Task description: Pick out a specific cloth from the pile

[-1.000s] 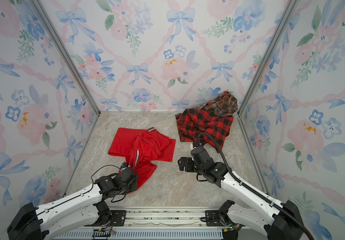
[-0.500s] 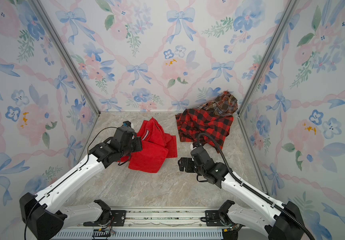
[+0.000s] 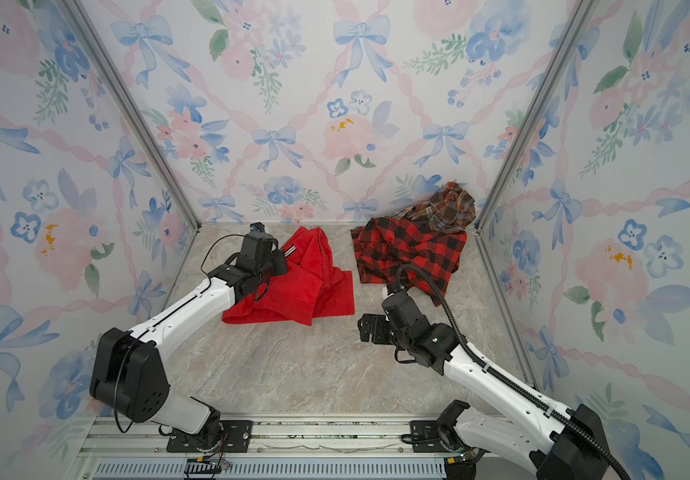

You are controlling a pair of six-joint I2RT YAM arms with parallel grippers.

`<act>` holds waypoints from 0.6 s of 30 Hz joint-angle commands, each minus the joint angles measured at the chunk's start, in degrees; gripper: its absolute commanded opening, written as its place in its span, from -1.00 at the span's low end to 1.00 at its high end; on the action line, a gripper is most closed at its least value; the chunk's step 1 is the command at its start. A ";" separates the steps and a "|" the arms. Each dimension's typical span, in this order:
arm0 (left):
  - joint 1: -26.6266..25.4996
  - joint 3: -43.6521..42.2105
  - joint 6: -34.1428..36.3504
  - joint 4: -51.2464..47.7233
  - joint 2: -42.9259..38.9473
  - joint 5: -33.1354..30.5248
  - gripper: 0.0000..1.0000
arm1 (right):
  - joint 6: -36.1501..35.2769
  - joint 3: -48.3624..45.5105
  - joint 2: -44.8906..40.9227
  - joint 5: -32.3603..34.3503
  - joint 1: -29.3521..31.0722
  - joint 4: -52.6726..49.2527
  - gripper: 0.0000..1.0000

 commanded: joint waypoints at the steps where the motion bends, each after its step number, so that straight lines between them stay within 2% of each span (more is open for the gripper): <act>1: 0.53 -2.94 1.54 9.30 3.97 -3.56 -1.00 | -0.05 2.43 1.49 0.36 -0.12 -1.88 0.94; 3: 0.77 -4.40 1.60 11.56 5.81 -4.22 -1.00 | -0.05 3.24 1.81 0.77 0.59 -1.92 0.94; 7: 1.79 -6.05 2.25 14.50 8.45 -1.27 -1.00 | -3.71 4.98 3.72 -1.74 3.36 1.99 0.94; 13: 4.00 -6.63 2.62 15.64 10.27 5.08 -1.00 | -9.24 16.59 16.59 1.29 10.75 0.75 0.94; 18: 5.26 -6.27 3.42 14.42 9.69 7.90 -0.77 | -10.07 24.99 24.67 2.09 12.67 4.54 0.94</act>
